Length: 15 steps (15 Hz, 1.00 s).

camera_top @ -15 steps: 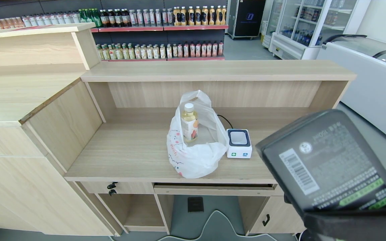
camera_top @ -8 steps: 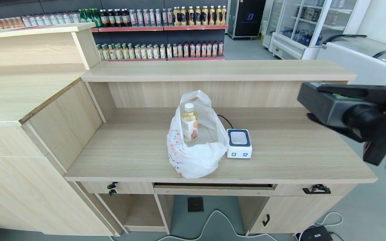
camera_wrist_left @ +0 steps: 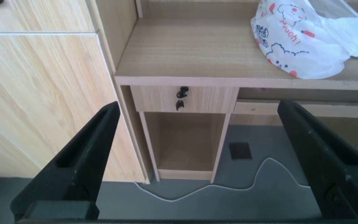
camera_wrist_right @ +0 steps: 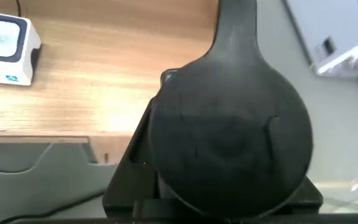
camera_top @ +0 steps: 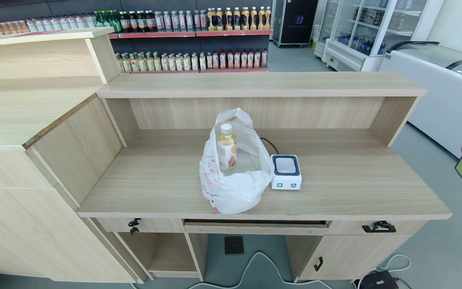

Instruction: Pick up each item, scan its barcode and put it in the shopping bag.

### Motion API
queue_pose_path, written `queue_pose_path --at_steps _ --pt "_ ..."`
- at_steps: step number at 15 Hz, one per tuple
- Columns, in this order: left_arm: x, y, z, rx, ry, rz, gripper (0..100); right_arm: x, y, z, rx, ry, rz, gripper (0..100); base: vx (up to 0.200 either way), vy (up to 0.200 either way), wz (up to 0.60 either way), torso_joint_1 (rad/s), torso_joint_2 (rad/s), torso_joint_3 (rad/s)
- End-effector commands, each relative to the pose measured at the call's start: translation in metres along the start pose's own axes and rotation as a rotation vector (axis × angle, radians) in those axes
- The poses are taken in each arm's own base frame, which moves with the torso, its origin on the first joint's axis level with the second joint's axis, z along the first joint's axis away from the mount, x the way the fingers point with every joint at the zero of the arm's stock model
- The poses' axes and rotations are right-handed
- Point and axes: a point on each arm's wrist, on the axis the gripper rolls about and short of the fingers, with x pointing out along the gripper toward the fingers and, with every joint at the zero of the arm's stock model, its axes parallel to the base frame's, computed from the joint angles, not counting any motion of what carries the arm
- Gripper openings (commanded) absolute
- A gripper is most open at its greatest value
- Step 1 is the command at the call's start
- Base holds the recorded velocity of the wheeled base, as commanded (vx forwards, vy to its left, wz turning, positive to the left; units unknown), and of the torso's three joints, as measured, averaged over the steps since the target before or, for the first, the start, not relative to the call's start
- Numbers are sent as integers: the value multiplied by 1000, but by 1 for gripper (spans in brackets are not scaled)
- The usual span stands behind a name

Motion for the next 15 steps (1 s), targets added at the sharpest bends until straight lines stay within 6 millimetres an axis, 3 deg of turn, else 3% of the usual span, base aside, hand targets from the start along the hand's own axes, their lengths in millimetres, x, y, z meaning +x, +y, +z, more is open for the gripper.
queue_pose_path --at_steps 1,6,8,11,15 --pt "0 0 0 0 0 0 100 8 -1 -8 76 71 1 0 0 0 0 0 0 0" --pt "0 0 0 0 0 1 100 16 5 0 242 39 114 0 0 0 480 3 3 2" --pt "0 0 0 0 0 0 100 24 2 15 335 -8 152 0 0 0 600 -5 5 5" --pt "0 0 0 0 0 1 100 54 -13 15 450 -43 381 0 0 0 0 0 0 0" --pt "0 0 0 0 0 1 100 99 -28 2 638 9 454 0 0 0 0 0 0 0"
